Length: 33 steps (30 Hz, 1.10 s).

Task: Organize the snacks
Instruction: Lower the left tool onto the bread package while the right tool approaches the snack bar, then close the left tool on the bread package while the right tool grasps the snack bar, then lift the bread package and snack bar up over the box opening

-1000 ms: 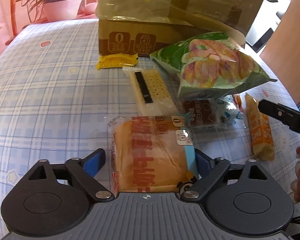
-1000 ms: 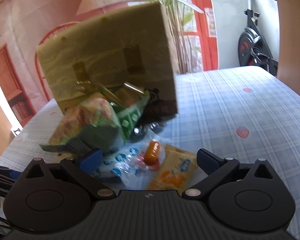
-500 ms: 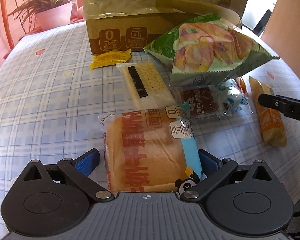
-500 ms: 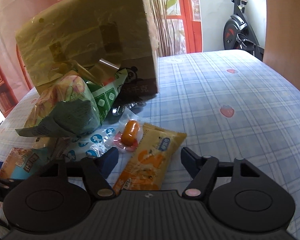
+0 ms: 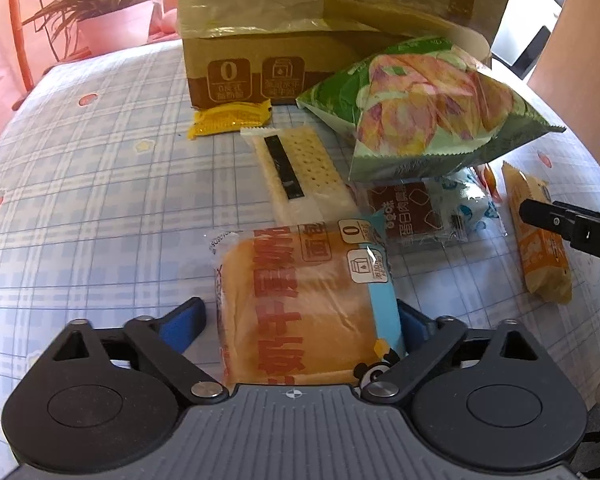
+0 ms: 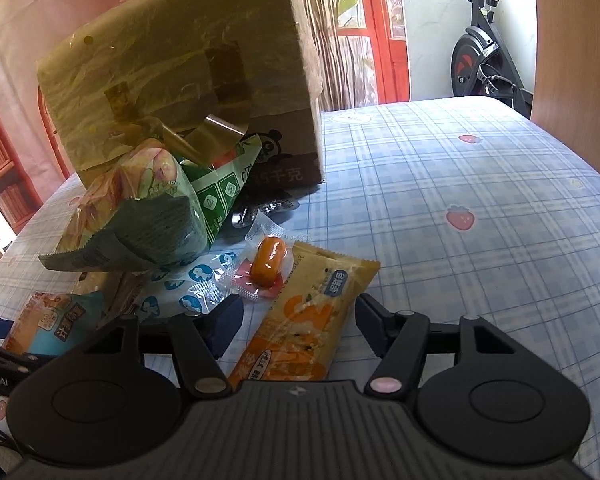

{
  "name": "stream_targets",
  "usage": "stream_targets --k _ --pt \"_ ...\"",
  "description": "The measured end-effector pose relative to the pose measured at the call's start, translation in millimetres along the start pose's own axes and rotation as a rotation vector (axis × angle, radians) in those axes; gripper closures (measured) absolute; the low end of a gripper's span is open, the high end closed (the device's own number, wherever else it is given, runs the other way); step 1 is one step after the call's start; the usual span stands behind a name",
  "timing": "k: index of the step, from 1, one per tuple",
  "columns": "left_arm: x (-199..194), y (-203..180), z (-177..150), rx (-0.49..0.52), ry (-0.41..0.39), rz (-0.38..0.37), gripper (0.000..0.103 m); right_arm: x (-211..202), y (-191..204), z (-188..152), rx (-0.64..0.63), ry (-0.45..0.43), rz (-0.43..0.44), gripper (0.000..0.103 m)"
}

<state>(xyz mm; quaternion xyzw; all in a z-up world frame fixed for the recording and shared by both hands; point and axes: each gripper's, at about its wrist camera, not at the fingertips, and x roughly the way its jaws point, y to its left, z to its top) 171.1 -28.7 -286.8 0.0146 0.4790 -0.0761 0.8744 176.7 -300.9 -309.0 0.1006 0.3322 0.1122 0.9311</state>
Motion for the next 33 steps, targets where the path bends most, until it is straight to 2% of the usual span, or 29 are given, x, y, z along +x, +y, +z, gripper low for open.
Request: stream_targets --k 3,7,10,17,22,26,33 --pt "-7 2 0 -0.004 -0.023 -0.019 0.023 -1 0 0 0.001 0.002 -0.009 0.038" --pt "-11 12 -1 -0.066 -0.050 -0.050 0.025 0 -1 -1 0.002 0.018 -0.019 0.042" --pt "-18 17 0 -0.102 -0.103 -0.061 0.025 1 -1 -2 0.003 0.024 -0.019 0.043" --pt "-36 23 5 -0.127 -0.193 -0.040 0.026 9 -1 -1 0.031 0.054 -0.017 0.044" --pt "-46 31 10 -0.144 -0.237 -0.018 0.026 7 0 0 0.017 0.054 -0.010 0.054" --pt "-60 36 19 -0.135 -0.293 0.000 0.026 -3 -7 7 0.035 0.005 -0.003 0.056" --pt "-87 34 42 -0.090 -0.394 -0.014 0.026 -24 -18 35 0.063 -0.108 0.001 0.056"
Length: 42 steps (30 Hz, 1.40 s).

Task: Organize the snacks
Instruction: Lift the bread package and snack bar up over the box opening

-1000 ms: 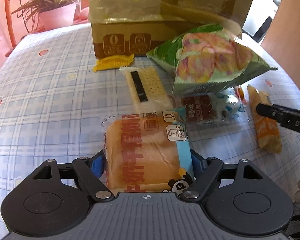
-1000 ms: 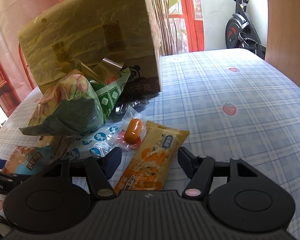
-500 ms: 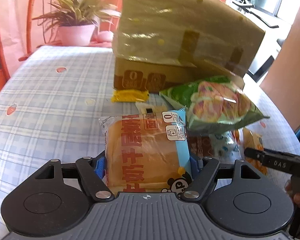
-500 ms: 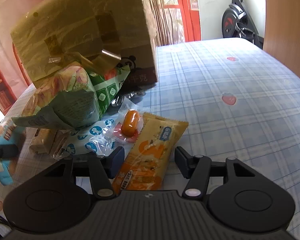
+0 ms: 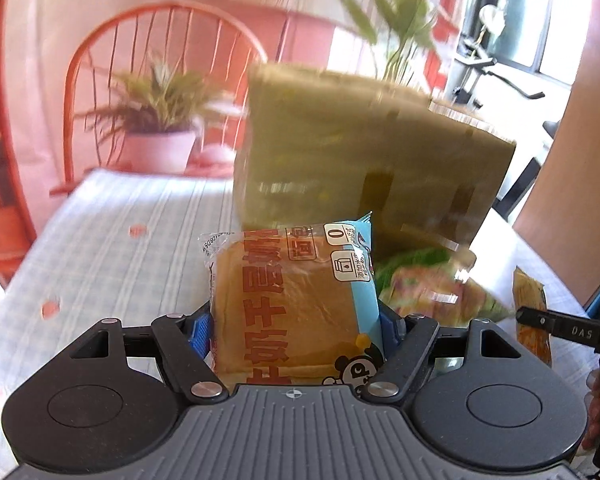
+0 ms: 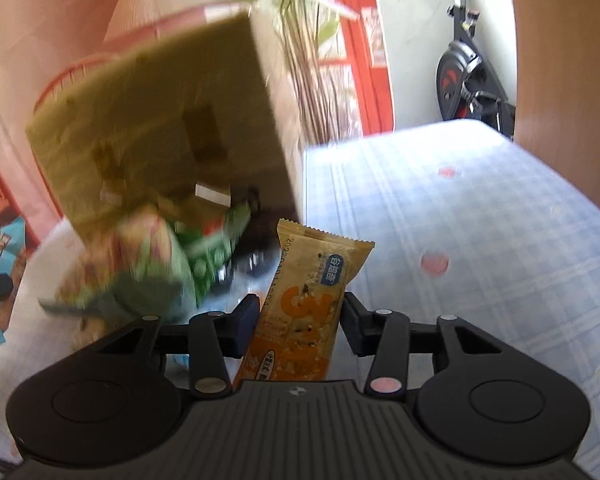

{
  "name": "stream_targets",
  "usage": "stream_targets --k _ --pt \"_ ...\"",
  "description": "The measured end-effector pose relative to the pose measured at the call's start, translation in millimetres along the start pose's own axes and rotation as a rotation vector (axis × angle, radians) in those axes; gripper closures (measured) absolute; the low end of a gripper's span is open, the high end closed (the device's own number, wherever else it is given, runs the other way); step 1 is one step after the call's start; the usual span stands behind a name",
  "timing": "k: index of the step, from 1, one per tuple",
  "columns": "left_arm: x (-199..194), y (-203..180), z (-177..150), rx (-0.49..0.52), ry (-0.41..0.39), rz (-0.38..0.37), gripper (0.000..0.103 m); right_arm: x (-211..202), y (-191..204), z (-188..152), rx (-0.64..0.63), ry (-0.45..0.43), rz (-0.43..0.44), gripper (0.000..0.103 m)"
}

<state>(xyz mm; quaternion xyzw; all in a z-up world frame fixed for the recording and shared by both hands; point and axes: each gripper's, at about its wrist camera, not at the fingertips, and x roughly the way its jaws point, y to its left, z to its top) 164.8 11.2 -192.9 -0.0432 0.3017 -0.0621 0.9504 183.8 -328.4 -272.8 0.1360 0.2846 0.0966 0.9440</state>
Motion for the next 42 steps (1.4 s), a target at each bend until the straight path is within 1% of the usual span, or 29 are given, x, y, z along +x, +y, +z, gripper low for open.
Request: stream_targets --k 6,10,14,18,20,23,28,30,32,37,42 --pt "-19 -10 43 0.026 -0.111 -0.044 0.026 -19 8 41 -0.047 -0.128 0.030 0.056" --pt "-28 -21 76 0.039 -0.190 -0.085 0.026 -34 18 77 -0.081 -0.229 0.068 0.056" --pt "-29 -31 107 0.047 -0.242 -0.106 0.026 -44 30 110 -0.104 -0.307 0.116 0.056" --pt "-22 -40 138 0.043 -0.258 -0.132 0.026 -44 43 143 -0.136 -0.357 0.166 0.056" --pt "-14 -43 152 0.040 -0.262 -0.147 0.026 -39 51 159 -0.157 -0.371 0.189 0.056" --pt "6 -47 172 0.047 -0.264 -0.150 0.026 -25 64 180 -0.205 -0.391 0.205 0.056" --pt "49 -50 193 0.034 -0.240 -0.152 0.026 17 81 212 -0.245 -0.386 0.217 0.056" --pt "67 -49 198 0.019 -0.216 -0.148 0.026 34 87 219 -0.265 -0.382 0.207 0.056" --pt "81 -48 199 0.026 -0.196 -0.141 0.026 50 91 223 -0.287 -0.365 0.195 0.056" --pt "113 -47 192 0.041 -0.114 -0.129 0.026 86 97 217 -0.343 -0.278 0.177 0.056" --pt "132 -46 187 0.049 -0.047 -0.121 0.025 108 94 208 -0.345 -0.206 0.171 0.056"
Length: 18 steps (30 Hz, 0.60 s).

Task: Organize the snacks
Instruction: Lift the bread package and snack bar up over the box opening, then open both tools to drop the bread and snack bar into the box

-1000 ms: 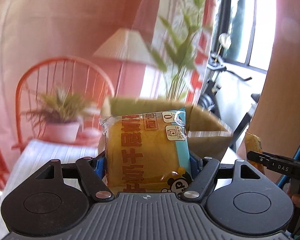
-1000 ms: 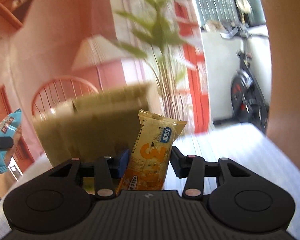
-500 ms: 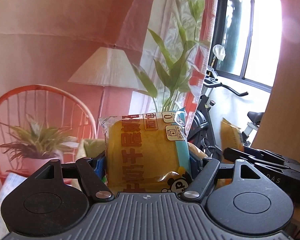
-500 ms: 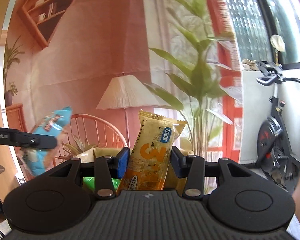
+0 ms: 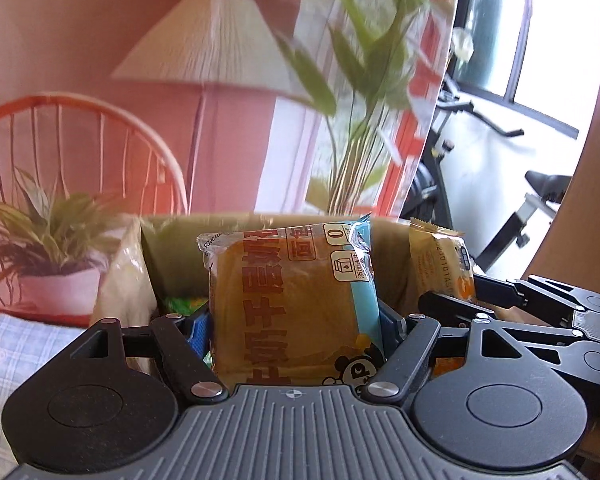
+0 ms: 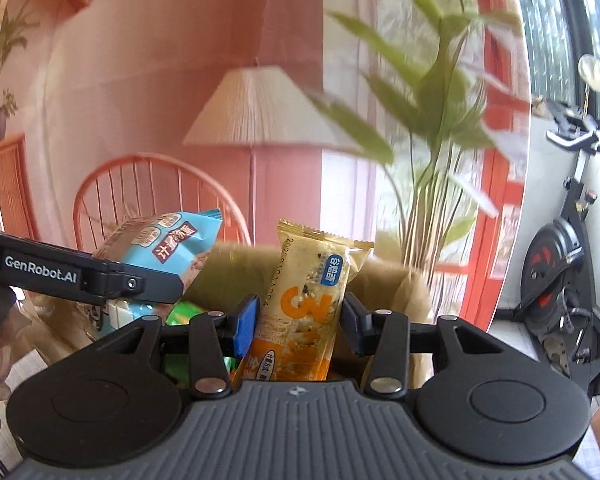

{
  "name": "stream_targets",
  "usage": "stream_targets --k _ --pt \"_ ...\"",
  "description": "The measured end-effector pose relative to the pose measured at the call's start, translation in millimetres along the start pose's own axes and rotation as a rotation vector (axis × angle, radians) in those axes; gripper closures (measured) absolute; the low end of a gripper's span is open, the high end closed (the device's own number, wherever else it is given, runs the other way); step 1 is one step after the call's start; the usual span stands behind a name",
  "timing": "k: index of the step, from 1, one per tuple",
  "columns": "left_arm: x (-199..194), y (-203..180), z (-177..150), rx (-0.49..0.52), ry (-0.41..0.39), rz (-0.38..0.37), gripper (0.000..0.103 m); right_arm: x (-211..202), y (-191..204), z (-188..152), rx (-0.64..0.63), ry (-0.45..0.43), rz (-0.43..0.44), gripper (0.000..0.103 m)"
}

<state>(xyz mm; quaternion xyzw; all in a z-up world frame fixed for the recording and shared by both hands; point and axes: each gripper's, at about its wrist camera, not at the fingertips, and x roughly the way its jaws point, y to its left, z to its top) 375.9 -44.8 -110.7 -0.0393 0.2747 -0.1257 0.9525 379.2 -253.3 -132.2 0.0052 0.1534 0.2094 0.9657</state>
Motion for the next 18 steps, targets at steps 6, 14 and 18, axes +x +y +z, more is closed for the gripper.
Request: stream_targets --k 6,14,18 --pt "-3 3 4 -0.005 -0.009 -0.005 0.015 -1 -4 -5 0.021 0.037 0.002 0.050" --pt "-40 -4 9 0.031 -0.074 -0.007 0.014 -33 1 -2 0.033 -0.001 0.009 0.046" --pt "-67 0 2 0.021 -0.098 -0.012 0.014 -56 4 -7 0.067 -0.017 0.018 0.046"
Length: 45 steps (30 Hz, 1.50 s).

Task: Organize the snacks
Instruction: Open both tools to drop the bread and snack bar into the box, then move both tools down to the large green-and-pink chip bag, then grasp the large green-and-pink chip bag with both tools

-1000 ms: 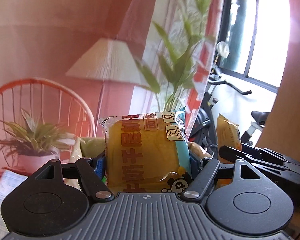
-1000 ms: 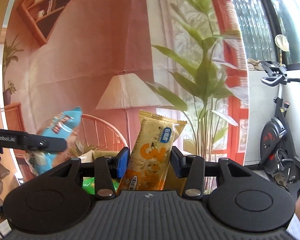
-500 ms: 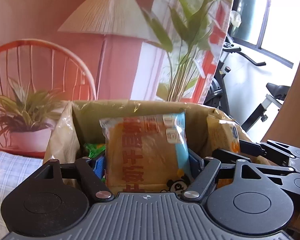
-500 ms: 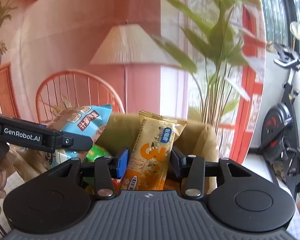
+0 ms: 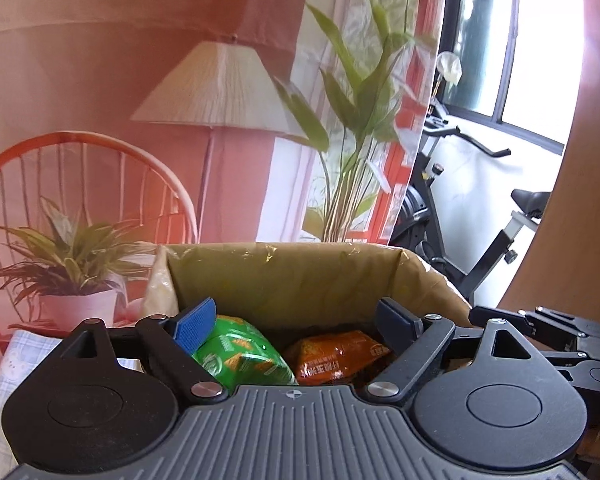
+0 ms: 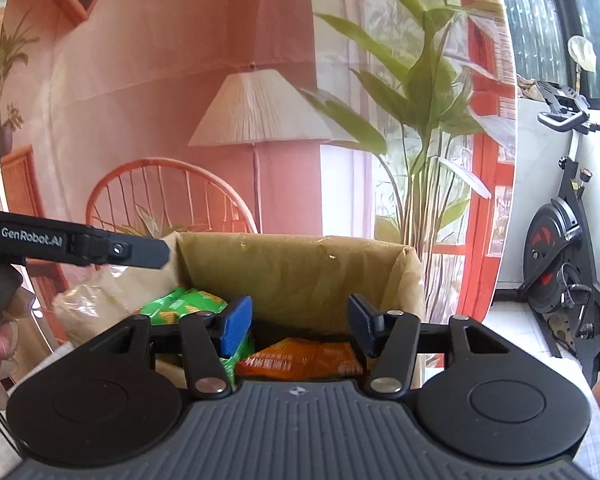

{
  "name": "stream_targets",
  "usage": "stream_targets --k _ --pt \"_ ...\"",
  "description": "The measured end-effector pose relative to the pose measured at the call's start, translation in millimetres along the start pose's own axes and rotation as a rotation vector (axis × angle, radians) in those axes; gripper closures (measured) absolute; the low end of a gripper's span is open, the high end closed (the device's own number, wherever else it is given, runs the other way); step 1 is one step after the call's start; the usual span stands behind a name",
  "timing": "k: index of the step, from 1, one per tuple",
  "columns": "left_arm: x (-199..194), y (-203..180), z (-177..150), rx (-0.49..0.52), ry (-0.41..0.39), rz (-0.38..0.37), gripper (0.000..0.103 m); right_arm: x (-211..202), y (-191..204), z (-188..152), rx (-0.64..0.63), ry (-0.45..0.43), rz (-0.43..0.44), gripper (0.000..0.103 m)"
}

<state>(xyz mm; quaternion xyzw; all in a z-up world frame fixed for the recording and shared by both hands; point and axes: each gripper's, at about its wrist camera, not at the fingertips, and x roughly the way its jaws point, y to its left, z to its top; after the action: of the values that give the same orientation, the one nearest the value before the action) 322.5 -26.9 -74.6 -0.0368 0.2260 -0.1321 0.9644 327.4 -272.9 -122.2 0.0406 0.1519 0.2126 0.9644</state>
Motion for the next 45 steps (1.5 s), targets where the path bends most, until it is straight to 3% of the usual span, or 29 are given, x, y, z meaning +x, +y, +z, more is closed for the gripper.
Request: stream_targets --k 9,13,17,23,35,39,45 --pt "-51 11 -30 -0.023 -0.005 0.003 0.014 -48 9 -35 0.067 -0.011 0.007 0.046" --pt "-64 12 -53 -0.026 0.000 0.030 0.014 -60 12 -56 0.100 0.010 0.002 0.046" --pt "-69 16 -78 -0.072 0.031 0.012 0.014 -72 21 -78 0.097 0.021 -0.017 0.046" --pt "-53 11 -113 -0.117 0.114 -0.009 0.015 -72 29 -108 0.108 0.097 0.006 0.046" --pt "-8 1 -156 -0.167 0.237 -0.124 0.023 -50 34 -140 0.089 0.226 0.070 0.046" --pt "7 3 -172 -0.202 0.287 -0.154 0.032 -48 38 -148 0.074 0.252 0.099 0.047" --pt "22 7 -188 -0.243 0.342 -0.175 0.033 -47 42 -155 0.041 0.275 0.123 0.048"
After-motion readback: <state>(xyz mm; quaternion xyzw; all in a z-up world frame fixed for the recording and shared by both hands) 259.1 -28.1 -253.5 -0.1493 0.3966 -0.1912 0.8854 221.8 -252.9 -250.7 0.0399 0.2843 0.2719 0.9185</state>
